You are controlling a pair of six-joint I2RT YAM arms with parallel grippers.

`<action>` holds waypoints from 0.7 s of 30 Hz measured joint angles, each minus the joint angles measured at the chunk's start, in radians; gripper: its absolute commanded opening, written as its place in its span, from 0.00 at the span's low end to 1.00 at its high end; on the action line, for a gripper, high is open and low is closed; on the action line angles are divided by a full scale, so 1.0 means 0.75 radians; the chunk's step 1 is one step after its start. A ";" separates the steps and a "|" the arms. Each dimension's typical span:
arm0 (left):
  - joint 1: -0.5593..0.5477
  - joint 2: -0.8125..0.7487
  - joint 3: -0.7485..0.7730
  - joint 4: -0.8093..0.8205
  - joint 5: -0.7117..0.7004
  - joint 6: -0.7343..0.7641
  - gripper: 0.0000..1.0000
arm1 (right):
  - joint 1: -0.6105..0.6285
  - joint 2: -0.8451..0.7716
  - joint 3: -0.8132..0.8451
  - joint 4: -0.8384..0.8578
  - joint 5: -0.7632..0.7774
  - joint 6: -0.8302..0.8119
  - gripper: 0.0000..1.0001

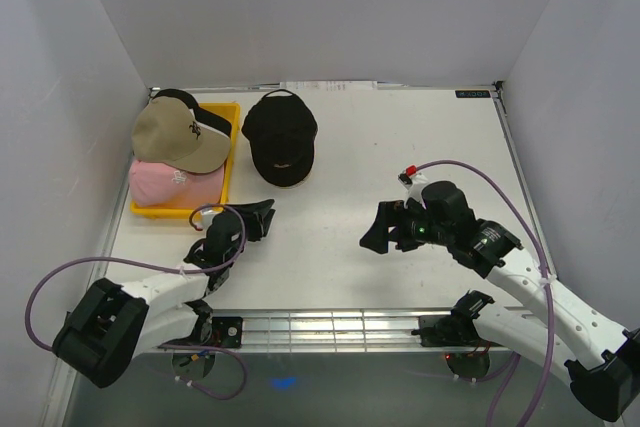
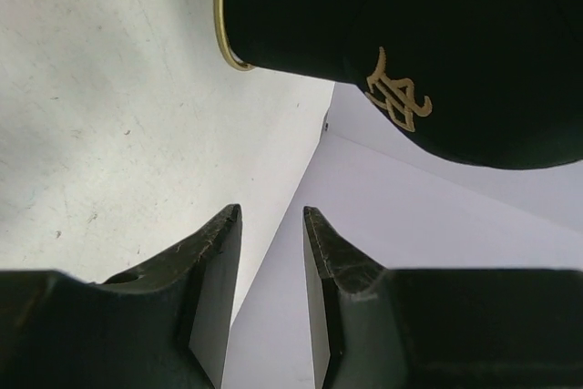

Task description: Stack the hats

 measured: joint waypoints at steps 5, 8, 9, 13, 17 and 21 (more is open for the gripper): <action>0.000 -0.111 0.076 -0.158 0.003 0.078 0.44 | 0.000 0.000 -0.019 0.008 -0.003 0.004 0.93; 0.000 -0.199 0.165 -0.288 -0.008 0.151 0.45 | 0.000 0.001 -0.031 0.012 -0.004 0.004 0.93; 0.000 -0.239 0.208 -0.356 -0.021 0.184 0.45 | 0.000 0.001 -0.032 0.011 -0.004 0.004 0.93; 0.000 -0.309 0.454 -0.686 -0.095 0.310 0.49 | 0.000 0.002 -0.032 0.019 -0.004 0.004 0.93; 0.020 -0.296 0.796 -1.068 -0.200 0.394 0.55 | 0.000 0.013 -0.032 0.042 -0.014 0.004 0.93; 0.123 -0.240 1.050 -1.353 -0.273 0.434 0.56 | 0.000 0.046 -0.032 0.058 -0.032 0.003 0.93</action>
